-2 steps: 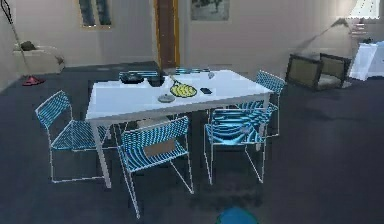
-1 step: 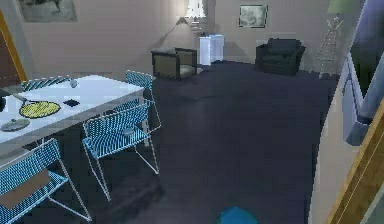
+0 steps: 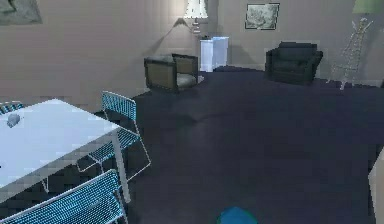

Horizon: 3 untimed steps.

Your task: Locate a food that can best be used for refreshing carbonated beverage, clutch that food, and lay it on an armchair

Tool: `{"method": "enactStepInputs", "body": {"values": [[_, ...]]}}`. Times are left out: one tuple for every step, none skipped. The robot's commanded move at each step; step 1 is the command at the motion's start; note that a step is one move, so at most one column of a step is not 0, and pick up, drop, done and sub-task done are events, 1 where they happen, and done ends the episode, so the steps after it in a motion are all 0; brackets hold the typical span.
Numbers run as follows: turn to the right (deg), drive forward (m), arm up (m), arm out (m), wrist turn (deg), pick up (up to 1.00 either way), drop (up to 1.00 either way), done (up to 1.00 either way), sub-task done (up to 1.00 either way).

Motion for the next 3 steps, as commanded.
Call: {"method": "enactStepInputs", "body": {"values": [[42.0, 0.00, 0.00, 0.00, 0.0, 0.00, 0.00, 0.00, 0.00], [0.0, 0.05, 0.00, 0.00, 0.0, 0.00, 0.00, 0.00, 0.00], [-15.0, 0.00, 0.00, 0.00, 0.0, 0.00, 0.00, 0.00, 0.00]]}}
